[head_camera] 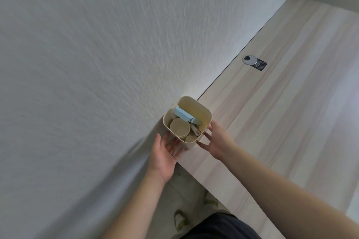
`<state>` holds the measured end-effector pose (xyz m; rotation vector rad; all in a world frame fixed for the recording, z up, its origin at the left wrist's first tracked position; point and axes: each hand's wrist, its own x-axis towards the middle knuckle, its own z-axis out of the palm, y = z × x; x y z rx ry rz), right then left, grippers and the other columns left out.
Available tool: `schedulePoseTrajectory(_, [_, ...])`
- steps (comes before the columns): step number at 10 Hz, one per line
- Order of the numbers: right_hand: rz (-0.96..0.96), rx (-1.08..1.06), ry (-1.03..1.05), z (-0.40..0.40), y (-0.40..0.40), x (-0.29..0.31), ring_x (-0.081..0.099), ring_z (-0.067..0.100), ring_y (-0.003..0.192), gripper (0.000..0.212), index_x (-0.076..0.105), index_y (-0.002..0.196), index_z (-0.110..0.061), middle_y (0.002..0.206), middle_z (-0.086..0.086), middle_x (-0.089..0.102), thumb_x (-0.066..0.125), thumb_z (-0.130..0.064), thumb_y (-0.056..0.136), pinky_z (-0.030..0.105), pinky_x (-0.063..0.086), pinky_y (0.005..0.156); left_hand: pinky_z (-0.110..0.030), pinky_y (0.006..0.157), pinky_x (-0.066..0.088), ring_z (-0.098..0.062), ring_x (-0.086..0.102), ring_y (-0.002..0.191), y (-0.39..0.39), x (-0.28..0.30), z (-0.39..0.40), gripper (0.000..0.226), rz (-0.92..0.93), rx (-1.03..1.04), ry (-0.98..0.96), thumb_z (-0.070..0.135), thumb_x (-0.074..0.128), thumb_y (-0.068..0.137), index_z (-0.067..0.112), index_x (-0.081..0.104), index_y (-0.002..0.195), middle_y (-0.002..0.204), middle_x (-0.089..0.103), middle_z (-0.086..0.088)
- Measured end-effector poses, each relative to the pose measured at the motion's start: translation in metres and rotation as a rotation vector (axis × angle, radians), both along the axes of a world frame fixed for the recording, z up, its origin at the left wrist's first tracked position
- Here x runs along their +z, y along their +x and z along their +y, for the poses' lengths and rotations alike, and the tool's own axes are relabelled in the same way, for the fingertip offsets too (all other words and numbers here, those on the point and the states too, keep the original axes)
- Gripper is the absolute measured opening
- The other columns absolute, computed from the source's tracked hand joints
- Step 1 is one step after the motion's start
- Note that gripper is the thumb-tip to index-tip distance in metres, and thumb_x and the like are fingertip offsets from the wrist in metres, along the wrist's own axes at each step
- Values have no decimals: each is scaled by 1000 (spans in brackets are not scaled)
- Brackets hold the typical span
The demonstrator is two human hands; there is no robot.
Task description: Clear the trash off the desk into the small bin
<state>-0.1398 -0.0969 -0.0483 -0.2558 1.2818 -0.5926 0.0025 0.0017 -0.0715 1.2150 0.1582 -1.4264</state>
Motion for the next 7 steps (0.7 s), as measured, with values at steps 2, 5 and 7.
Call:
schedulePoseTrajectory(2, [186,136,7,-2,-26,-3,29,25,141,57,28,147,-13,155,7,29,47,-35,99,48,29,114,-41,87,50,-22,62,107,0,1,9,26,-283,-24,291,27,48,99,15,59,119,118,65,-6])
schedulePoseTrajectory(5, [389,699,-294,65,-85,-4,38,23,134,44,42,141,-22,145,1,44,39,-38,101,42,30,113,-23,99,35,-10,46,127,5,3,61,39,-1101,-900,138,40,46,98,31,49,136,140,51,6])
schedulePoseTrajectory(7, [873,1023,-673,110,-101,-12,17,18,146,54,28,147,-29,157,-4,23,36,-49,98,38,17,117,-36,118,6,-17,1,151,-3,-3,84,59,-1897,-1233,-32,49,31,98,22,32,150,164,13,1])
